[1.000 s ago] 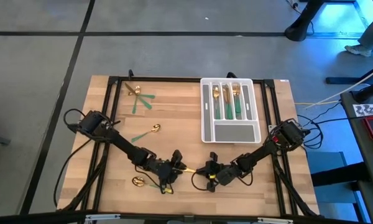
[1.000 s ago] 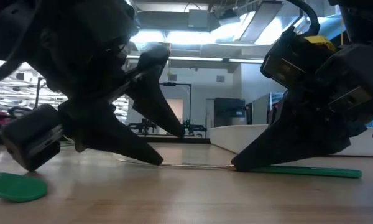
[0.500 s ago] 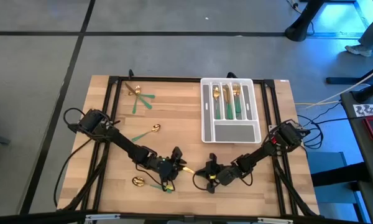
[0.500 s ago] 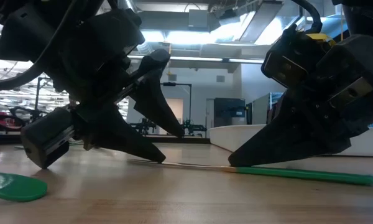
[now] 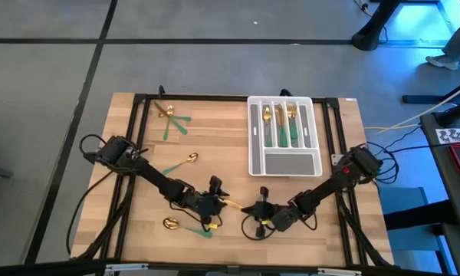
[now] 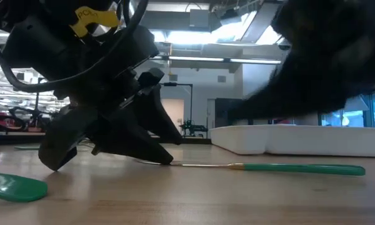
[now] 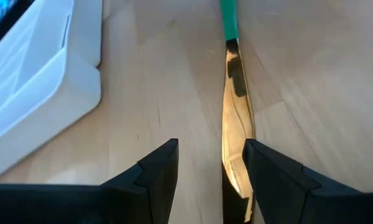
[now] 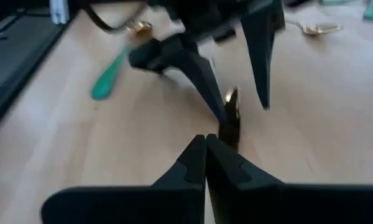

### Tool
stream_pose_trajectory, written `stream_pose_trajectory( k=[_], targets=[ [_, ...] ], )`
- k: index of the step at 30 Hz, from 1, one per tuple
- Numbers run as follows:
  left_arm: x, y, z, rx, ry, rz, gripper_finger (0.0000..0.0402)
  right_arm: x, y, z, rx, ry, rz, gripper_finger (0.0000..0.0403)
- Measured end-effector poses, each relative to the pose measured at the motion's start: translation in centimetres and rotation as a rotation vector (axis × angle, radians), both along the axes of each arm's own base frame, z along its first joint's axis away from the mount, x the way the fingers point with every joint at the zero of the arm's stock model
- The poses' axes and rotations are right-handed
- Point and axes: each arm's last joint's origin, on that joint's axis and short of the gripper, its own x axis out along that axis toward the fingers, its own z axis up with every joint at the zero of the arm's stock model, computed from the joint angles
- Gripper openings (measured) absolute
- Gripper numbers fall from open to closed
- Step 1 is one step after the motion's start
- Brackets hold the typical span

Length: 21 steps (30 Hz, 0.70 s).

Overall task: Sort silverware
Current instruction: Put the green knife into the silverware tray

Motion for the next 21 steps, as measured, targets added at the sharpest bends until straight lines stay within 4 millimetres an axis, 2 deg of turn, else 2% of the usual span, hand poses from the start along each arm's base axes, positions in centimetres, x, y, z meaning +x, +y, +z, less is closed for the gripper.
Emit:
stream_pose_trajectory(
  k=[4, 8, 12, 15, 18, 21],
  targets=[
    [-0.2, -0.3, -0.1, -0.036, -0.008, 0.022, 0.0177, -0.5, 0.7, 1.9, -0.032, 0.074, 0.03, 0.0016],
    [-0.3, -0.5, -0.1, -0.05, -0.007, 0.02, 0.0177, -1.1, 1.3, 3.3, -0.003, 0.199, -0.017, 0.0064],
    [-0.3, -0.6, -0.1, -0.061, -0.002, 0.012, 0.0177, -2.1, 1.8, 2.8, 0.076, 0.316, -0.056, 0.0127],
    [-0.3, -0.6, -0.1, -0.07, -0.002, 0.017, 0.0177, -3.1, 2.1, 1.8, 0.147, 0.42, -0.09, 0.0159],
    [-0.3, -0.6, -0.1, -0.083, -0.004, 0.027, 0.0177, -4.0, 2.8, 0.5, 0.116, 0.451, -0.136, 0.0168],
    [-0.3, -0.6, -0.1, -0.088, -0.003, 0.028, 0.0177, -4.7, 3.4, -0.8, 0.093, 0.456, -0.173, 0.0159]
  ],
)
